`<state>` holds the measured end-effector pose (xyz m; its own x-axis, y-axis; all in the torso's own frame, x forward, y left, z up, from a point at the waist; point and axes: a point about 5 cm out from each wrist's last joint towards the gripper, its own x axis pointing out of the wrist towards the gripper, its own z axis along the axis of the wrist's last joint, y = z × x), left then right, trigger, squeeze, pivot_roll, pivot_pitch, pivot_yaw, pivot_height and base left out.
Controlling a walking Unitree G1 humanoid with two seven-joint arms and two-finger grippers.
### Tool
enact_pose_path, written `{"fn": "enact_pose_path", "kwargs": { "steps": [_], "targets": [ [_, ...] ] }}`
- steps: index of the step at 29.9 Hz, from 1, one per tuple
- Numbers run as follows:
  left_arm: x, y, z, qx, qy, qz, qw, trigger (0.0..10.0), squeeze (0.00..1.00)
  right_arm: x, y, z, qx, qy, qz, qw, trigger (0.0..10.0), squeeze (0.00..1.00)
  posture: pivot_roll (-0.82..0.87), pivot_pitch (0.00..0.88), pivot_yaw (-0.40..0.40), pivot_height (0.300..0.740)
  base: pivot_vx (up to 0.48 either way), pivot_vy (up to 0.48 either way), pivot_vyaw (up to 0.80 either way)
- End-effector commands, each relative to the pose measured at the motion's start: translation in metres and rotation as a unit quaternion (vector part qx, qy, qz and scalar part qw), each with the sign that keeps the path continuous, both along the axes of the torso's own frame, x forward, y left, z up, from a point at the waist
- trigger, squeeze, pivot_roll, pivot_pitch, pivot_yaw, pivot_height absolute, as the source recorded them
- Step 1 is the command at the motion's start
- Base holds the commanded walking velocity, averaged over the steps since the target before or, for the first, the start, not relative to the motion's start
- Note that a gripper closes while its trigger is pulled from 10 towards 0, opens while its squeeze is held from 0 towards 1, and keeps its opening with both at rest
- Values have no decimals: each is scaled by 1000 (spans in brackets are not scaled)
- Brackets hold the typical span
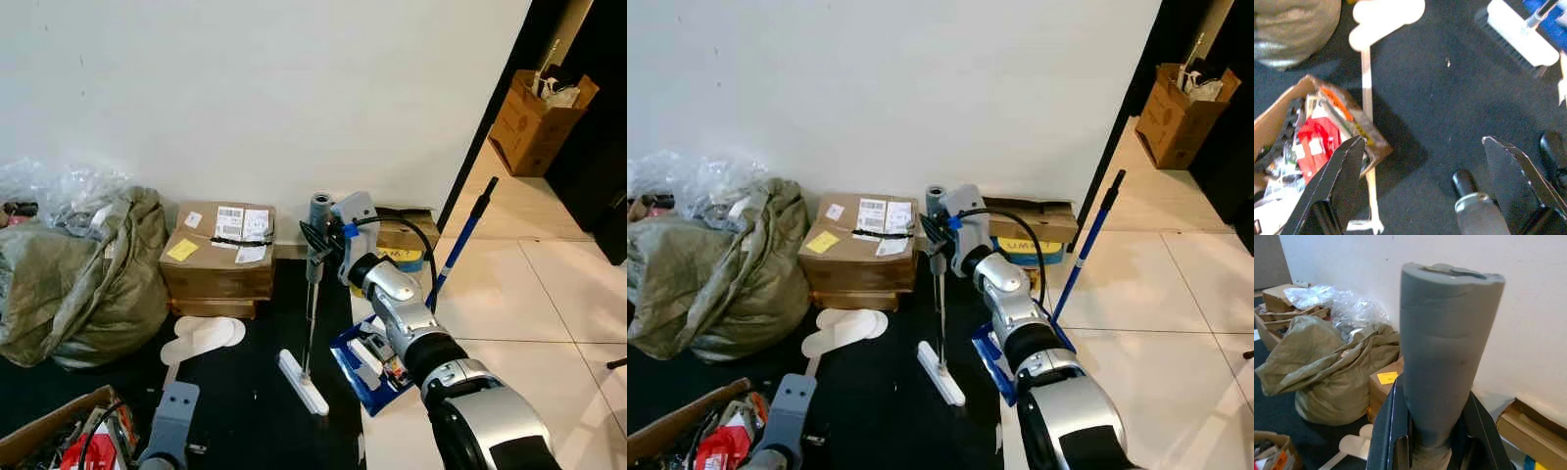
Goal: Sweep floor
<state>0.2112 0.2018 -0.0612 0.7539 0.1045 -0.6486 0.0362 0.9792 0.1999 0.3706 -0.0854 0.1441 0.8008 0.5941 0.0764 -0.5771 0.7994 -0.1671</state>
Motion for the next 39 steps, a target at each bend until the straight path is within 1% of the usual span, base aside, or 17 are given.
{"fn": "enact_pose_path", "kwargs": {
  "steps": [1,2,3,5,7,9,10,11,12,14,16,20,23,29,31,34,39],
  "targets": [
    [4,6,4,-11,-11,2,1000,10000,0,-4,6,1,-4,-16,25,1000,10000,0,-59,9,23,740,0,0,0],
    [4,6,4,-11,-11,2,1000,10000,0,-4,6,1,-4,-16,25,1000,10000,0,-59,9,23,740,0,0,0],
    [8,7,7,-24,-15,-4,1000,10000,0,-9,10,-9,-17,-5,38,999,10000,0,-68,2,28,740,0,0,0],
    [8,7,7,-24,-15,-4,1000,10000,0,-9,10,-9,-17,-5,38,999,10000,0,-68,2,28,740,0,0,0],
    [-1,8,1,-32,7,-1,999,10000,0,-17,15,-24,-30,21,49,998,10000,0,-74,0,26,740,0,0,0],
    [-1,8,1,-32,7,-1,999,10000,0,-17,15,-24,-30,21,49,998,10000,0,-74,0,26,740,0,0,0],
    [-10,8,-5,-33,26,5,999,10000,0,-20,16,-29,-26,32,46,998,10000,0,-79,0,28,740,0,0,0],
    [-10,8,-5,-33,26,5,999,10000,0,-20,16,-29,-26,32,46,998,10000,0,-79,0,28,740,0,0,0],
    [-22,7,-12,-33,49,11,998,10000,0,-23,16,-33,-21,40,49,998,10000,0,-79,0,29,740,0,0,0],
    [-22,7,-12,-33,49,11,998,10000,0,-23,16,-33,-21,40,49,998,10000,0,-79,0,29,740,0,0,0],
    [-43,3,-24,-32,90,15,995,10000,0,-31,18,-40,-25,51,90,994,10000,0,-74,0,31,740,0,0,397],
    [-53,3,-29,-23,113,9,993,10000,0,-37,22,-43,-45,62,130,989,10000,0,-70,0,33,740,0,0,788],
    [-53,5,-29,-11,119,1,993,10000,0,-38,21,-44,-41,68,139,987,10000,0,-67,0,35,740,0,0,783],
    [-49,6,-27,12,119,-17,993,10000,0,-39,8,-58,-52,89,108,989,10000,0,-69,0,39,740,0,0,775],
    [-45,10,-24,30,107,-1,994,10000,0,-44,-5,-65,-45,99,91,990,10000,0,-72,0,43,740,0,0,775],
    [-40,13,-22,38,99,12,994,10000,0,-49,-14,-69,-35,104,80,991,10000,0,-77,0,47,740,0,0,771],
    [-36,13,-20,36,95,15,995,10000,0,-53,-20,-73,-35,109,78,990,10000,0,-77,0,47,740,0,0,768]
  ]
}}
